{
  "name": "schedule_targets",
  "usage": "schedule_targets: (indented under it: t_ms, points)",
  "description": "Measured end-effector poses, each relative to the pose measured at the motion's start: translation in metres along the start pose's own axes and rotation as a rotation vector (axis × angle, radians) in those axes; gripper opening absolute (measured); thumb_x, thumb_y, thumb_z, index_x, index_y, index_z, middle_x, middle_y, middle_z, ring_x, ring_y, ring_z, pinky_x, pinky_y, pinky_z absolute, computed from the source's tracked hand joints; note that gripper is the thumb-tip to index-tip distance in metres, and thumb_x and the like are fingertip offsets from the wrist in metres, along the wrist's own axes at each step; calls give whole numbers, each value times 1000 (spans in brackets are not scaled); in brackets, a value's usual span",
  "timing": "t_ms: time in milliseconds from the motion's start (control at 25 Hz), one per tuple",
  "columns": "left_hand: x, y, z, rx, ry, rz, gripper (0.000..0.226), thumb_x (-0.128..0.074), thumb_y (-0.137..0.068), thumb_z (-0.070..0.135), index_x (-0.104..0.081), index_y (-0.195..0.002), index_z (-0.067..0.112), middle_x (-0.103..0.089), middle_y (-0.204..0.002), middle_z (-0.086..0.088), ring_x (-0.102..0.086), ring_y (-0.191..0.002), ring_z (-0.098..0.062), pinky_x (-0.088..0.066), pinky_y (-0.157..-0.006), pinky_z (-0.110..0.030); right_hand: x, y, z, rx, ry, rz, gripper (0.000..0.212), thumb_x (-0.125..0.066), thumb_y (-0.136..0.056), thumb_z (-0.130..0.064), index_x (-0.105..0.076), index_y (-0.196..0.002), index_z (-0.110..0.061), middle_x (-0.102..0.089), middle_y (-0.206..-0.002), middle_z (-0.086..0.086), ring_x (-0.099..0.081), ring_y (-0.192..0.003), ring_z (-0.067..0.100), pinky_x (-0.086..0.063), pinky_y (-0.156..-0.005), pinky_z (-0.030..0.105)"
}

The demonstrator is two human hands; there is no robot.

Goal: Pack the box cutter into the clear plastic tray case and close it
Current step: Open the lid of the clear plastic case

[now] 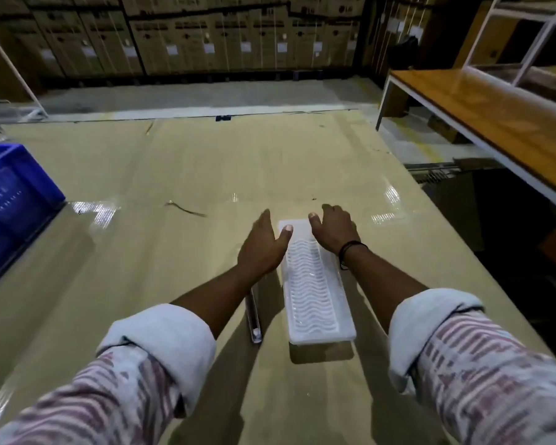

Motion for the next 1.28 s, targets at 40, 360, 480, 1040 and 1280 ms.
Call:
schedule_targets:
  t_ms: [40, 360, 480, 1040, 1280]
  points:
    - [-7, -2, -2, 51, 113, -18, 75, -43, -104, 48, -18, -162, 9, -28, -168, -14, -30, -154, -29, -26, -123, -39, -6, -1, 6, -44, -27, -46, 53, -39, -100, -44, -54, -131, -4, -55, -135, 23, -50, -126, 43, -42, -102, 49]
    - [-30, -10, -10, 283, 410, 54, 52, -43, -106, 22, -37, -155, 7, -40, -162, -13, -39, -149, -27, -29, -121, -35, -30, -4, 21, -27, -201, -60, 48, -46, -100, -41, -48, -127, -2, -49, -133, 20, -51, -121, 41, -45, -98, 48]
    - [-32, -11, -15, 325, 430, 84, 50, -45, -106, 19, -40, -153, 5, -41, -162, -15, -39, -149, -29, -30, -124, -39, -29, -5, 21, 8, -218, -39, 46, -48, -99, -38, -49, -126, -1, -48, -132, 20, -50, -121, 38, -43, -99, 46]
    - [-41, -13, -14, 302, 379, 46, 52, -42, -105, 24, -40, -155, 9, -41, -162, -11, -40, -149, -29, -31, -124, -43, -22, -6, 10, 116, 43, 34, 45, -43, -99, -39, -48, -124, -2, -50, -128, 19, -48, -118, 38, -40, -97, 50]
    - [-39, -12, -19, 281, 486, 23, 51, -41, -106, 16, -37, -155, 6, -38, -164, -13, -37, -151, -28, -28, -123, -38, -33, -7, -20, 371, 240, -71, 39, -42, -96, -23, -55, -130, -10, -52, -138, 15, -42, -130, 35, -28, -111, 51]
Point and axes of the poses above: each hand's wrist, its own y-axis away from the middle knuckle, its own x-axis out of the back of the hand, z = x × y, the point moved 8 cm from there along -y, towards the middle knuckle
